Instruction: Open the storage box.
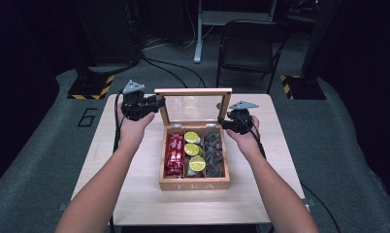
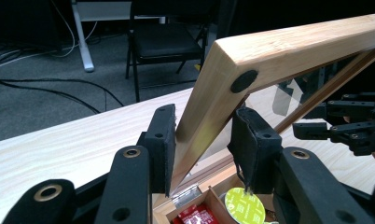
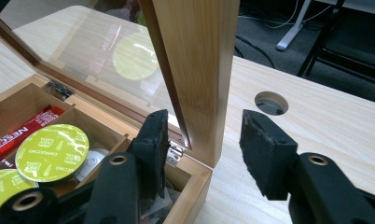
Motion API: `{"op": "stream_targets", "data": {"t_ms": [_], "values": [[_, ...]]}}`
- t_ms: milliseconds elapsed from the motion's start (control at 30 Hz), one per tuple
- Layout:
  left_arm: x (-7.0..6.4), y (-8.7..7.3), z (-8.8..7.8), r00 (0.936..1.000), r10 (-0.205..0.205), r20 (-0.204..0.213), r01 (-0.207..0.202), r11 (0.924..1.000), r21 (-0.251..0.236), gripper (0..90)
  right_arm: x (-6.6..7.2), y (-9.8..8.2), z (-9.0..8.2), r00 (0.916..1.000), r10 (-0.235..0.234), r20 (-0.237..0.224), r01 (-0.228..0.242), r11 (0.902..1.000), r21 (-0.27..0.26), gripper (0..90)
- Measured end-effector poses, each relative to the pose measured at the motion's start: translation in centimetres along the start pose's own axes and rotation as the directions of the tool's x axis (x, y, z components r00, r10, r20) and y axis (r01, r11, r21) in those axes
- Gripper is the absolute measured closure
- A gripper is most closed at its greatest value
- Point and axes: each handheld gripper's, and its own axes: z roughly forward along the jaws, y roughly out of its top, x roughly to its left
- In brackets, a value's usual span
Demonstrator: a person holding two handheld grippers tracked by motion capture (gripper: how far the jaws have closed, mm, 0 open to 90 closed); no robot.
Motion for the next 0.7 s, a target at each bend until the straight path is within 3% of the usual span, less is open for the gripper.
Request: {"op": "stream_targets", "data": {"t_ms": [400,700], "values": [[0.29,0.20,0.35,1.0000,-0.002,0.002,0.002,1.0000,-0.006,60.9,0.25,0.05,0.52,1.0000,0.001,-0.007,-0.001,1.0000,-0.006,59.7],[0.40,0.41,0.66,1.0000,0.002,-0.009,-0.002,1.0000,-0.005,61.3,0.19,0.00,1.01,0.9997,0.025,-0.002,-0.025,0.9996,-0.014,59.4]]}}
